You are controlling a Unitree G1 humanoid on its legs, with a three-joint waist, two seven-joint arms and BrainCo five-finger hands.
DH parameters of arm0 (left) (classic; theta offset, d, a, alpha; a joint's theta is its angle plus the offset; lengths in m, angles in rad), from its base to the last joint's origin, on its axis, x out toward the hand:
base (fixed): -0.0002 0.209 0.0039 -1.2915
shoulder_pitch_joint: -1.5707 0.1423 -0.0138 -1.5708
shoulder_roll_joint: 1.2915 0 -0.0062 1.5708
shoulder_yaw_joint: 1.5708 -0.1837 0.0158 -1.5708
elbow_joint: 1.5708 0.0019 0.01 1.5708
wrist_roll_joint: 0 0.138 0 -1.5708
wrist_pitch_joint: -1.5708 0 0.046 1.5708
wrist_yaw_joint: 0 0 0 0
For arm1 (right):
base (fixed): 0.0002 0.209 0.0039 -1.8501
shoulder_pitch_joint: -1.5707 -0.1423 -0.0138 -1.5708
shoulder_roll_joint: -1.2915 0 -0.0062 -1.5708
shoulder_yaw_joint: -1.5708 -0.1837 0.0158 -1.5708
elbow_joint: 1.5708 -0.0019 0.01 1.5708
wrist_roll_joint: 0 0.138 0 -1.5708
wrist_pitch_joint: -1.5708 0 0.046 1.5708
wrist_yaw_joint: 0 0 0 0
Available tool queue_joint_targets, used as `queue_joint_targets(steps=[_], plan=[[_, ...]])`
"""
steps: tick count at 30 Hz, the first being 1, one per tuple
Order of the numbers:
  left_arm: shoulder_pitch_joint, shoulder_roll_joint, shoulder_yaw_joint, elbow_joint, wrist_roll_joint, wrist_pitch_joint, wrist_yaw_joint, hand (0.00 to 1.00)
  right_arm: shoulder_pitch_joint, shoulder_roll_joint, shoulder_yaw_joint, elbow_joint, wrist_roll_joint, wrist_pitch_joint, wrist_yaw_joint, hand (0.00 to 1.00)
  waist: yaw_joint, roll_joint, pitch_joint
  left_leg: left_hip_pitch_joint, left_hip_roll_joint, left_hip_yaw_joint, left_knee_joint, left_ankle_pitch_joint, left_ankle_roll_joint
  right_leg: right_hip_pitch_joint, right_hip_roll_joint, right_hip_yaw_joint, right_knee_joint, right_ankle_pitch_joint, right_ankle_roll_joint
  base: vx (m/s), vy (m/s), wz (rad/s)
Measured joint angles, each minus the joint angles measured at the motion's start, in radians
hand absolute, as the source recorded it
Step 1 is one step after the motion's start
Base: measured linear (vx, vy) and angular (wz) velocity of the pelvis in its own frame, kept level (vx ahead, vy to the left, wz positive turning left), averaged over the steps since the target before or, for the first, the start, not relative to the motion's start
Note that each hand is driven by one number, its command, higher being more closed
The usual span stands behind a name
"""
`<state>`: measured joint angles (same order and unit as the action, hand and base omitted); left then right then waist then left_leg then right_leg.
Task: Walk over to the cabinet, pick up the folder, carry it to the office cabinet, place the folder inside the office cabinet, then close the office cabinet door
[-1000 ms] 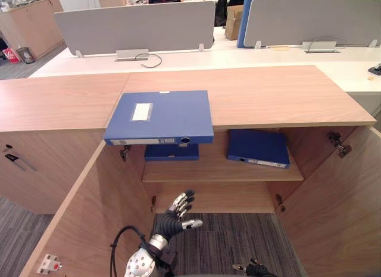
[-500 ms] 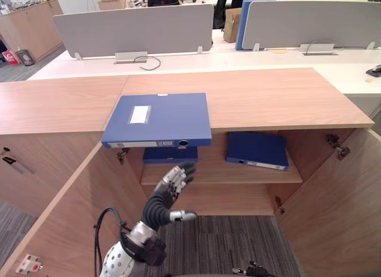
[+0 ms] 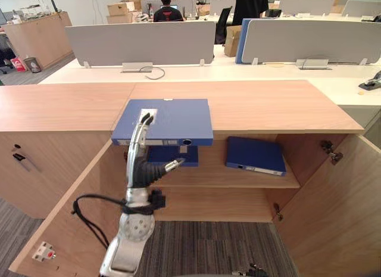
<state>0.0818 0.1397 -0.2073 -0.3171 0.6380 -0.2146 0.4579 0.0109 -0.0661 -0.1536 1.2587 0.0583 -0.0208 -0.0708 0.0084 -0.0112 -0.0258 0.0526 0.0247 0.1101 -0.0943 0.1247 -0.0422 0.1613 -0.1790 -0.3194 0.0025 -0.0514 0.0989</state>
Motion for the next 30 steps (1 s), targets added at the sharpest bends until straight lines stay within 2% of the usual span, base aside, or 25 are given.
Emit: queue_joint_targets(steps=[5,9,13,19,25,30], plan=[[-0.183,0.068,0.011,0.119,0.165,0.042,0.068,0.00,0.000,0.002,-0.021,-0.001,-0.001,0.001,-0.003,0.00,-0.005,-0.001,-0.002,0.001,0.003,0.019,0.000,-0.002,-0.002,0.001,0.006,0.020,-0.026,0.014,-0.002,0.00,0.006,-0.10],[-0.301,0.149,0.005,0.255,0.277,0.089,0.082,0.00,-0.001,0.007,-0.066,-0.006,-0.005,0.001,-0.003,0.00,-0.021,-0.002,-0.002,0.002,0.007,0.039,0.001,-0.007,-0.005,0.006,0.012,0.028,-0.057,0.035,-0.006,0.01,0.006,-0.16],[-0.366,0.233,-0.033,0.377,0.371,0.105,0.079,0.00,0.001,0.010,-0.108,-0.008,-0.022,0.001,-0.007,0.00,-0.041,-0.018,0.001,0.004,0.011,0.049,0.005,-0.012,-0.009,0.014,0.019,0.036,-0.083,0.049,-0.009,0.01,0.006,-0.08],[-0.386,0.276,-0.049,0.450,0.429,0.113,0.060,0.00,0.000,0.012,-0.138,-0.012,-0.039,0.000,-0.009,0.00,-0.048,-0.019,0.001,0.025,0.016,0.061,0.004,-0.022,-0.014,0.027,0.022,0.050,-0.091,0.049,-0.010,-0.02,0.016,-0.08],[-0.419,0.326,-0.063,0.501,0.432,0.111,0.041,0.00,0.000,0.012,-0.139,-0.039,-0.038,0.000,-0.009,0.00,-0.053,-0.021,0.002,0.025,0.015,0.060,0.002,-0.025,-0.014,0.026,0.021,0.050,-0.091,0.049,-0.010,-0.02,0.016,-0.01],[-0.419,0.338,-0.071,0.508,0.431,0.108,0.035,0.00,-0.005,0.012,-0.139,-0.047,-0.039,-0.001,-0.009,0.00,-0.054,-0.021,0.002,0.025,0.014,0.060,0.006,-0.025,-0.014,0.026,0.021,0.050,-0.091,0.049,-0.010,0.00,0.000,0.00]])
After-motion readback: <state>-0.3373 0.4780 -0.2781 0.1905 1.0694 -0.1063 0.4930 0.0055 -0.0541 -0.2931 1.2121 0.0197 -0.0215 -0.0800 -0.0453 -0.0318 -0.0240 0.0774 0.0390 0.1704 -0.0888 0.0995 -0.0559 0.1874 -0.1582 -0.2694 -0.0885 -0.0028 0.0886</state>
